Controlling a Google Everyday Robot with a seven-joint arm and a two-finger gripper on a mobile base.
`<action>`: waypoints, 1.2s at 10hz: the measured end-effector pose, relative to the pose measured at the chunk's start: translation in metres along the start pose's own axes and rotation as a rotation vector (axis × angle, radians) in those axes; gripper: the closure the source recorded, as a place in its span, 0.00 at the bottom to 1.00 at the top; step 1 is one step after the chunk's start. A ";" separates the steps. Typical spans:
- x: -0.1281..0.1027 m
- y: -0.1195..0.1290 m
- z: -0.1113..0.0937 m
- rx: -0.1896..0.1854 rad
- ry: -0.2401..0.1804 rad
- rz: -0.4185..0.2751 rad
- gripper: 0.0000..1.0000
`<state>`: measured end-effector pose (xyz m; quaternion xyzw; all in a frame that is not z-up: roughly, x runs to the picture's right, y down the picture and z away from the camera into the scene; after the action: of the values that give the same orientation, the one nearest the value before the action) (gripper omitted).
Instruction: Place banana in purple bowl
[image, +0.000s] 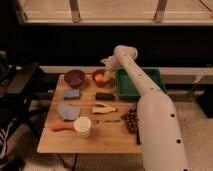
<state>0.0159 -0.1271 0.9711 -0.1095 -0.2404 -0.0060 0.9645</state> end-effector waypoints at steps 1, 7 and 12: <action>0.000 0.000 0.000 0.000 0.000 0.000 0.20; 0.000 0.000 0.000 0.000 0.000 0.000 0.20; -0.001 0.006 -0.004 -0.033 0.018 -0.019 0.20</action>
<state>0.0172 -0.1226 0.9657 -0.1230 -0.2327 -0.0202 0.9645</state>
